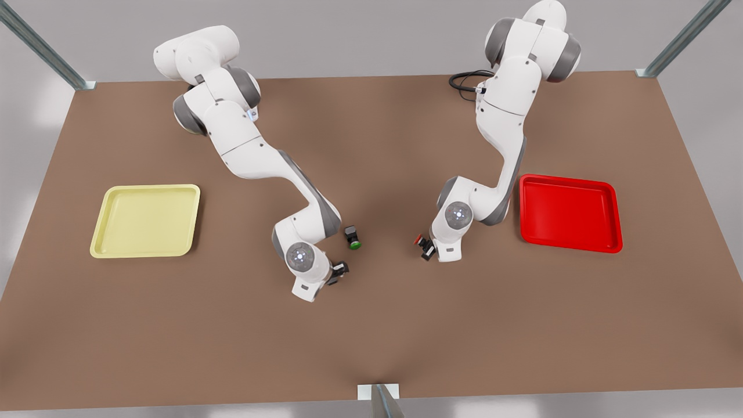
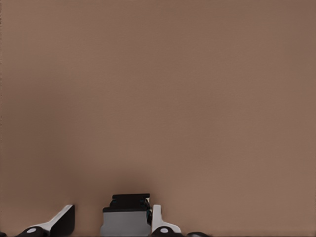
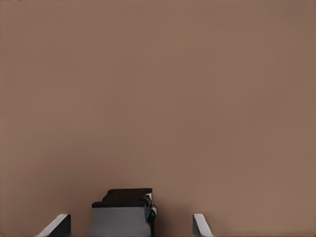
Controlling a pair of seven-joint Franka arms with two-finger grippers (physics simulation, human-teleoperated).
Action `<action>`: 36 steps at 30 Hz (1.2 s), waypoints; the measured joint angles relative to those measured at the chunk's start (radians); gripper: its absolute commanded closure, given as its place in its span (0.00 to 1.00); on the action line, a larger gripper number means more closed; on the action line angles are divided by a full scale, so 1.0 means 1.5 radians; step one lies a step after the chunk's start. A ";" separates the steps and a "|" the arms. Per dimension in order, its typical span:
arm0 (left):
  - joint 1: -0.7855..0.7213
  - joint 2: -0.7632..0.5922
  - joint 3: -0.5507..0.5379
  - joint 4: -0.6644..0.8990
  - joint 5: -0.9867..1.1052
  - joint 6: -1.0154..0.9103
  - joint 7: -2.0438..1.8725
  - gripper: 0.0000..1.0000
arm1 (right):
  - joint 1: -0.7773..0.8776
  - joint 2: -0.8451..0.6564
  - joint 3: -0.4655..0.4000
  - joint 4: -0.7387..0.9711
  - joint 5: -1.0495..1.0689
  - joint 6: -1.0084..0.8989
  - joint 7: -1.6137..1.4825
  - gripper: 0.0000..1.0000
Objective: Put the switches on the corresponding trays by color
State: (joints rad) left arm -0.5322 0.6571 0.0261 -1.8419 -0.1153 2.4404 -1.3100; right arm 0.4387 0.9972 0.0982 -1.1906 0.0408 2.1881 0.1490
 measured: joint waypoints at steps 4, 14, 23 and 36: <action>0.000 -0.003 0.000 -0.001 0.000 -0.002 0.000 0.44 | 0.001 0.000 0.000 0.000 -0.006 0.001 -0.006 0.28; 0.000 -0.004 -0.001 0.000 0.000 -0.005 0.000 0.46 | 0.002 0.005 0.000 0.000 -0.006 -0.001 -0.002 0.38; 0.000 -0.007 -0.001 0.001 0.001 -0.007 0.000 0.48 | 0.003 0.005 0.000 0.000 -0.008 -0.001 -0.003 0.44; 0.007 -0.105 0.156 0.000 0.011 -0.172 0.307 0.46 | 0.002 -0.004 -0.002 -0.004 -0.010 -0.003 -0.005 0.49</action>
State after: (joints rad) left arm -0.5218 0.5003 0.2595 -1.8412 -0.0991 2.1821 -0.8490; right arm 0.4417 0.9910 0.0957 -1.1965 0.0262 2.1830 0.1421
